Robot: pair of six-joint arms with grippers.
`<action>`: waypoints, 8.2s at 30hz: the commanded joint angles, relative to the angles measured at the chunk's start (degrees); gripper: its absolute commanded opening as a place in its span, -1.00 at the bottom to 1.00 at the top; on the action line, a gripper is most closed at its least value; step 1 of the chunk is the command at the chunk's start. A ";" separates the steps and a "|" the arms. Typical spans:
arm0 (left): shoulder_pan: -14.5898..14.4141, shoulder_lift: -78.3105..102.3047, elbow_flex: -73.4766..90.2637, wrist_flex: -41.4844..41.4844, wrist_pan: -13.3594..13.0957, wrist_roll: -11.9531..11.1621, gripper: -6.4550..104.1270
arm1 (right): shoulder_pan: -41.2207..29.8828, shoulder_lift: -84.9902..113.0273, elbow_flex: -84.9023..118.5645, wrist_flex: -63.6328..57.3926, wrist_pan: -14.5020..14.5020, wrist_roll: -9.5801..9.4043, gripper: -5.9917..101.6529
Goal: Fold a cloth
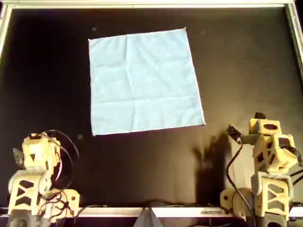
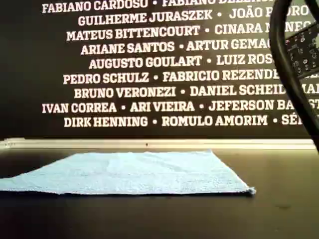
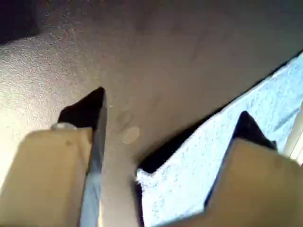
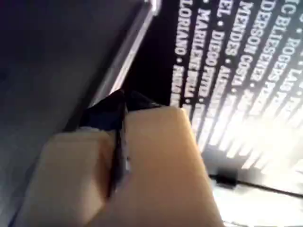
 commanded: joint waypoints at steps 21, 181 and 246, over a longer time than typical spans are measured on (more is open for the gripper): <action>2.72 0.79 3.96 -15.38 14.59 0.88 -0.76 | 2.02 1.67 0.70 0.09 -15.91 -0.70 -0.74; -19.86 -82.00 -44.47 -22.76 14.77 -4.66 -0.82 | 21.71 -96.94 -65.21 9.76 -16.70 -6.15 -0.89; -14.59 -79.28 -58.80 -25.93 13.54 -1.23 -0.82 | 18.02 -65.74 -47.20 -1.93 -15.64 -5.27 -0.89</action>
